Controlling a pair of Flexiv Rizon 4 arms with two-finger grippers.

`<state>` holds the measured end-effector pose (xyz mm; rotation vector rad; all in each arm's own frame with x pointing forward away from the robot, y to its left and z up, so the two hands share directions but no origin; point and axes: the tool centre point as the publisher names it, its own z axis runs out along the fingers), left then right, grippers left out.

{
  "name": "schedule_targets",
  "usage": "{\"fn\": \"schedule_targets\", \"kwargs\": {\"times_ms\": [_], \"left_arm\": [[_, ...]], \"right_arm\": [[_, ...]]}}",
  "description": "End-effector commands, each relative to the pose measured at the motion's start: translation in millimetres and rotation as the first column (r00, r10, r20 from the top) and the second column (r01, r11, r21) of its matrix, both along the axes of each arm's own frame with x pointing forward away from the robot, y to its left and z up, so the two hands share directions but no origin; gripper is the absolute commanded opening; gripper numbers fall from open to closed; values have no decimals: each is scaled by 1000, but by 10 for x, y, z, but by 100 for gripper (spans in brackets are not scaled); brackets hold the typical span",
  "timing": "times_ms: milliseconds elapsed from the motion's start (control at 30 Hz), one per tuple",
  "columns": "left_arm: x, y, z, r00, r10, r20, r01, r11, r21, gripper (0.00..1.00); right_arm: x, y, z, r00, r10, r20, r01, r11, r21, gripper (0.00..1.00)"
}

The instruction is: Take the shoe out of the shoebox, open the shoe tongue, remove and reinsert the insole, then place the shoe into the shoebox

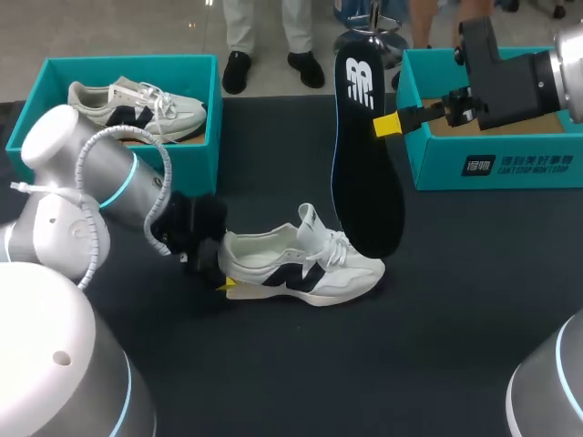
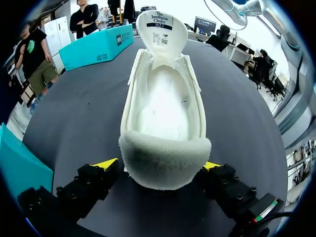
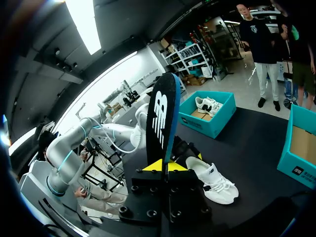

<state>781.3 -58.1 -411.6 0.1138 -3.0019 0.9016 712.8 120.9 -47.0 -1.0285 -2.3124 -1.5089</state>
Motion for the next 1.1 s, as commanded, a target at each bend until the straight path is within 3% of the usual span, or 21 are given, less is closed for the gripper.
{"fn": "schedule_targets", "kwargs": {"times_ms": [33,400,1100], "left_arm": [[24,-12,74,1000,-1,-5,1,997,73,100],[43,38,211,1000,-17,-9,18,977,211,100],[-57,71,481,997,-82,-13,82,936,341,100]], "right_arm": [[21,25,-6,1000,1,-2,-1,1000,-2,0],[21,25,-6,1000,1,-2,-1,1000,-2,0],[21,25,-6,1000,1,-2,-1,1000,-2,0]]}}
